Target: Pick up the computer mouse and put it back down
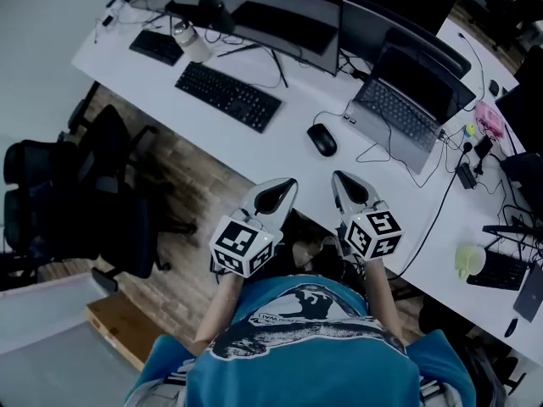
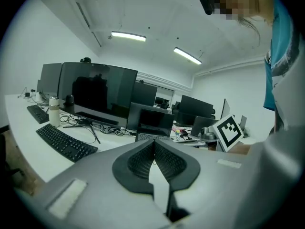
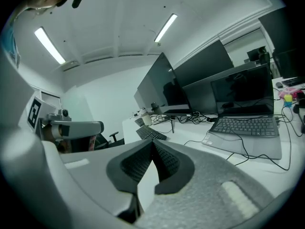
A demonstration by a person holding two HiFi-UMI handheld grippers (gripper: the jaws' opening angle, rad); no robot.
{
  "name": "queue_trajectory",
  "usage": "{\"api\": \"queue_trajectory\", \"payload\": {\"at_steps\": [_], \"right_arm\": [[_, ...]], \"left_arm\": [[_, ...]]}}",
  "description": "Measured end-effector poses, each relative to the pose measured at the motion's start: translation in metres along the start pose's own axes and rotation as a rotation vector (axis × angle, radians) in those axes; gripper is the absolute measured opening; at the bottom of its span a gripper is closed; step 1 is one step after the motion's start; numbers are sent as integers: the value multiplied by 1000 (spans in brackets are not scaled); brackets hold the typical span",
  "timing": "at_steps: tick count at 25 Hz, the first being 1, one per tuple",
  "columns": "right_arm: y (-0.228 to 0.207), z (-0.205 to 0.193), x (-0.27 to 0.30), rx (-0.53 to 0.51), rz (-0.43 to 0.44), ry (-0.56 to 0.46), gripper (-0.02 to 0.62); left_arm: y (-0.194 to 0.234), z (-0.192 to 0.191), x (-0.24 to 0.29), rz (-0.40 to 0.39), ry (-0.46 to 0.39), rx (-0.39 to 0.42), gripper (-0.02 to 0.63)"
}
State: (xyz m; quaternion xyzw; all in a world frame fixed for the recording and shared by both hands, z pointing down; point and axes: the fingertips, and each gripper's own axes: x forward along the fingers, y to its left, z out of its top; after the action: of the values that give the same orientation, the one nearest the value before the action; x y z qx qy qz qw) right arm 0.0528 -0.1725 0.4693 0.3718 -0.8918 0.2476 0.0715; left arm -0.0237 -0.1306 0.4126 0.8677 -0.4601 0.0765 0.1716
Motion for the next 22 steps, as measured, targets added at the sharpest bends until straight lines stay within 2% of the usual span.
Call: {"api": "queue_trajectory", "payload": {"at_steps": [7, 13, 17, 22], "right_arm": [[-14, 13, 45, 11, -149, -37, 2], [-35, 7, 69, -10, -244, 8, 2], [-54, -1, 83, -32, -286, 55, 2], [-71, -18, 109, -88, -282, 155, 74]], "left_arm": [[58, 20, 18, -123, 10, 25, 12], [82, 29, 36, -218, 17, 24, 12], [88, 33, 45, -268, 19, 25, 12], [98, 33, 49, -301, 28, 28, 12]]}}
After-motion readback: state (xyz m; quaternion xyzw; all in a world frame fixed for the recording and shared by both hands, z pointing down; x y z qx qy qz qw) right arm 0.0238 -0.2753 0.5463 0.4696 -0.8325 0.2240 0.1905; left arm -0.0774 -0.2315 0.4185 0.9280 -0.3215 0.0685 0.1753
